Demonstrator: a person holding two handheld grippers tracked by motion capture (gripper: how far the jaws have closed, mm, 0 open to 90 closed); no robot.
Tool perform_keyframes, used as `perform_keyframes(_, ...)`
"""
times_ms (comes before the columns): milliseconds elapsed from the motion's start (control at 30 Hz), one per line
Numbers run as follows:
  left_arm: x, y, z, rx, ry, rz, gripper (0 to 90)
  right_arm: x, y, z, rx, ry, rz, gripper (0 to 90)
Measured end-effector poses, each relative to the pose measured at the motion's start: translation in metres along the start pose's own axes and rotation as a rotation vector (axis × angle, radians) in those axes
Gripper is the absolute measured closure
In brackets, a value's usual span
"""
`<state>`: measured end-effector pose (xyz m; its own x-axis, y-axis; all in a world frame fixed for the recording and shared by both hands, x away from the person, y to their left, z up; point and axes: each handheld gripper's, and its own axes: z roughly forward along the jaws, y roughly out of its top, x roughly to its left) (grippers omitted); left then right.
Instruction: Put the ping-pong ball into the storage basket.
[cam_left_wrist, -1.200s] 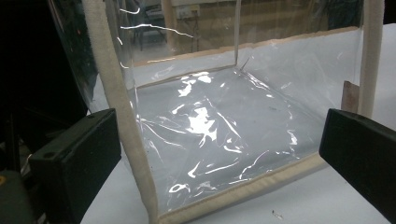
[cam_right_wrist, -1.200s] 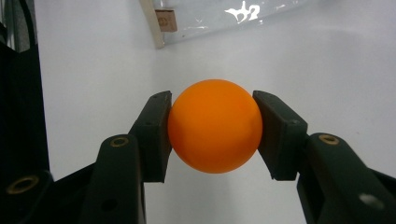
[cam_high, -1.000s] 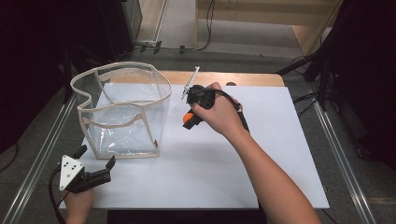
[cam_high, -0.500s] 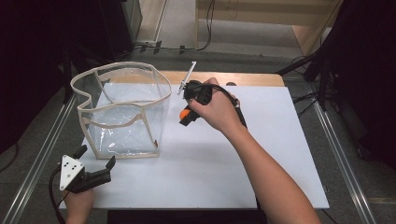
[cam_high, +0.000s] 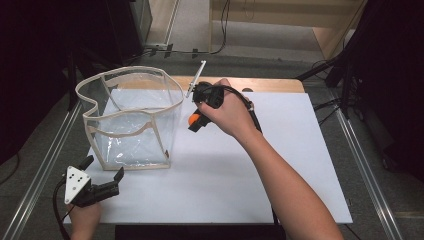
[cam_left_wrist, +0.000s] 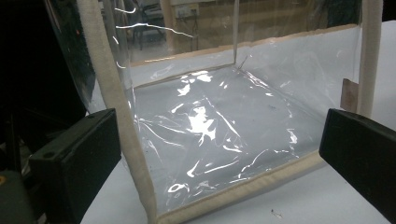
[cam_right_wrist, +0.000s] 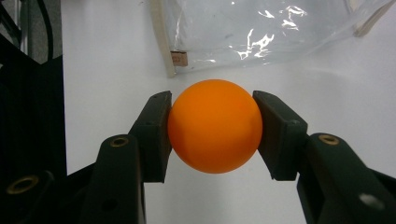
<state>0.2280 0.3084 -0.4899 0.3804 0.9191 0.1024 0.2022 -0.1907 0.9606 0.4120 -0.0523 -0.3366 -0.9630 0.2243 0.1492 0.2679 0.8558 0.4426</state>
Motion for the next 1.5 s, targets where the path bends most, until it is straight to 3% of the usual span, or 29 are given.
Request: perform_keyframes(1500,0.000,0.000,0.000,0.004,-0.005,0.006,0.0,-0.004,0.022,-0.037,-0.016,-0.021,-0.015,47.9)
